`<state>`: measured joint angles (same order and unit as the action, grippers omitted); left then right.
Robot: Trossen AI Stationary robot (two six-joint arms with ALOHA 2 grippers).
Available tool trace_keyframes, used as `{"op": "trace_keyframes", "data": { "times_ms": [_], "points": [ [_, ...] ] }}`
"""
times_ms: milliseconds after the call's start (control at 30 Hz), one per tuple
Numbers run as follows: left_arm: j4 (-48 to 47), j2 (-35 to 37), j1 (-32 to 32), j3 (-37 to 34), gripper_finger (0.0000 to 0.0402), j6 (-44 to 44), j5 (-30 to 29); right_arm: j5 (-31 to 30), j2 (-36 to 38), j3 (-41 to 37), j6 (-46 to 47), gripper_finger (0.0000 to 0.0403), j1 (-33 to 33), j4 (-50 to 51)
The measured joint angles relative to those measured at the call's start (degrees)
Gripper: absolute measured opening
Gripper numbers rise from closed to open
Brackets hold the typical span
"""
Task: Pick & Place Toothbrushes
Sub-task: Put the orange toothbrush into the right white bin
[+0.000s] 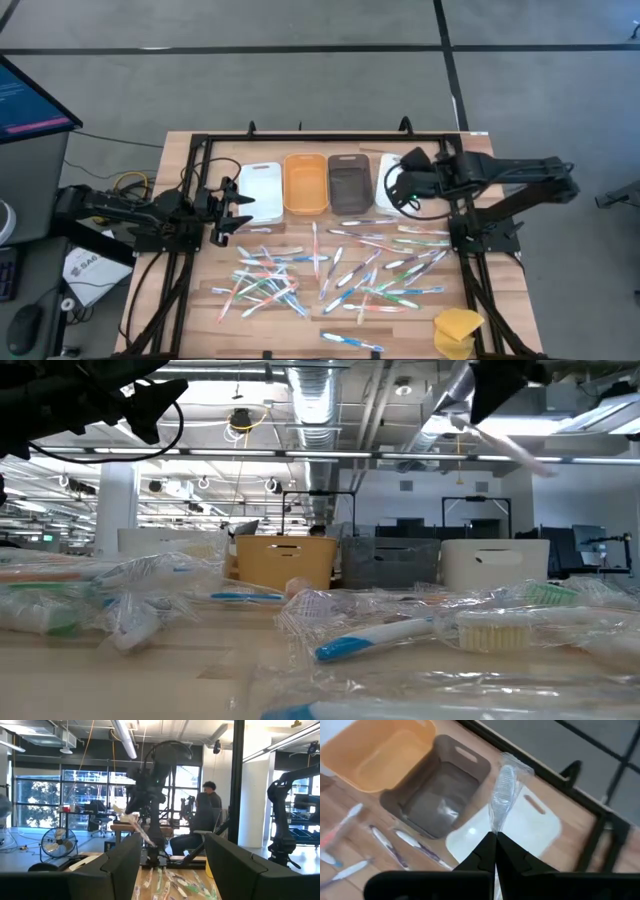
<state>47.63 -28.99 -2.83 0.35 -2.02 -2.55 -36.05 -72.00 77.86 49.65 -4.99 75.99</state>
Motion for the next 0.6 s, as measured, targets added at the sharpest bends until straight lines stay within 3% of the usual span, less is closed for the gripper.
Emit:
{"op": "trace_keyframes", "data": {
  "times_ms": [200, 367, 600],
  "points": [
    [0.0, 0.0, 0.0, 0.0, 0.0213, 0.0, 0.0, 0.9, 3.2, -9.1, -9.6, 0.0000, 6.9, -11.9],
    [0.0, 0.0, 0.0, 0.0, 0.0213, 0.0, 0.0, 11.0, 3.3, -10.0, -18.6, 0.0000, 17.4, -17.2],
    [0.0, 0.0, 0.0, 0.0, 0.0213, 1.7, 0.0, 16.7, 2.9, -10.2, -27.8, 0.0000, 28.2, -21.6]
  ]
}}
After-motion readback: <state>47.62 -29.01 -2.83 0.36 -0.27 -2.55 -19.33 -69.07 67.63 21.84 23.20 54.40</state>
